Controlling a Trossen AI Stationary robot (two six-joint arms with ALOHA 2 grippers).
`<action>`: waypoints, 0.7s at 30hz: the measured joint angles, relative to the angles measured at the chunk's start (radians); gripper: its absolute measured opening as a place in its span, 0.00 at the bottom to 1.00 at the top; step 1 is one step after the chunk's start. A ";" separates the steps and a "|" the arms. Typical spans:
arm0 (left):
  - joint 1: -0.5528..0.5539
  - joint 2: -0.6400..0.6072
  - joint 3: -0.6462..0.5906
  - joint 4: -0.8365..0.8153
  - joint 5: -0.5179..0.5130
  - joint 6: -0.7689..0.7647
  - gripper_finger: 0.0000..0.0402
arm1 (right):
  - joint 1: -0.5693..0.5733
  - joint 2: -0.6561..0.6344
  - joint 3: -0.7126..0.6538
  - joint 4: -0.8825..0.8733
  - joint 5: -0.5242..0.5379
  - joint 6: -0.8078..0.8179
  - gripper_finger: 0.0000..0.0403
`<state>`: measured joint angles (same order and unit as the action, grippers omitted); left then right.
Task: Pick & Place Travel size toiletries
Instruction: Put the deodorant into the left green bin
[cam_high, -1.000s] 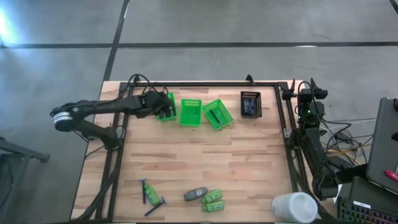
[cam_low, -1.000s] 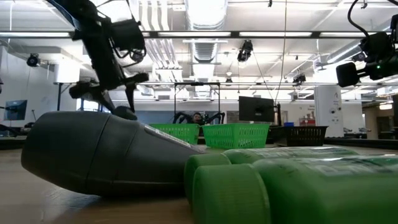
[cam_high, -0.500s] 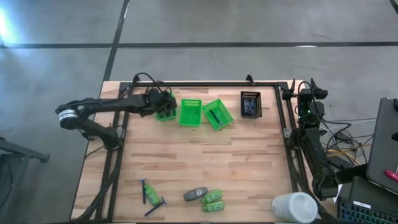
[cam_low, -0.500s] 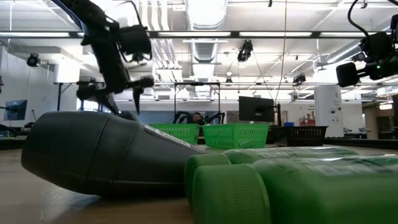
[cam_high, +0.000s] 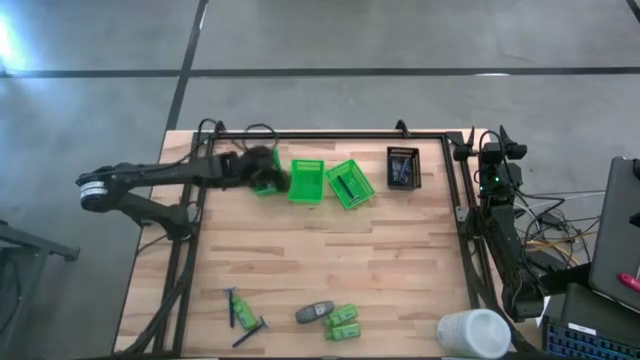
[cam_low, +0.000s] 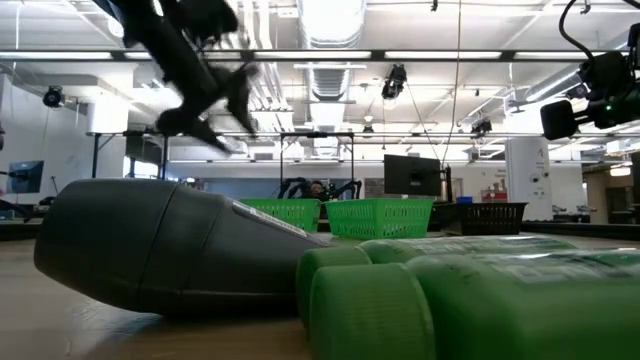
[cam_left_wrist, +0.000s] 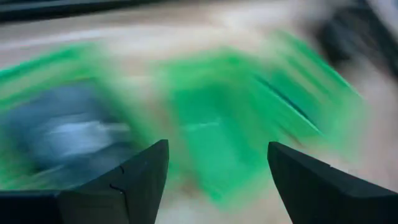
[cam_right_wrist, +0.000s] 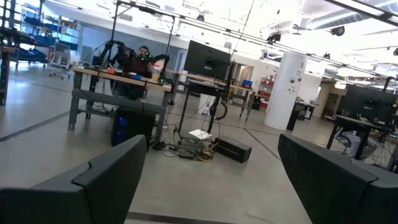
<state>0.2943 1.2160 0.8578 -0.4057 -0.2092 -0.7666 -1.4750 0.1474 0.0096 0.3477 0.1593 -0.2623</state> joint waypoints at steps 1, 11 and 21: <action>-0.042 -0.010 0.001 0.024 0.072 0.088 0.69 | 0.000 0.000 0.000 0.000 0.000 0.000 0.90; -0.538 0.002 0.002 0.039 0.173 0.157 0.69 | 0.000 0.000 0.000 0.000 0.000 0.000 0.90; -0.732 0.156 0.110 0.040 0.006 0.083 0.69 | 0.000 0.000 0.000 0.000 0.000 0.000 0.90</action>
<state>-0.4382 1.3716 0.9679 -0.3659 -0.2035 -0.6834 -1.4747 0.1474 0.0096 0.3480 0.1590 -0.2623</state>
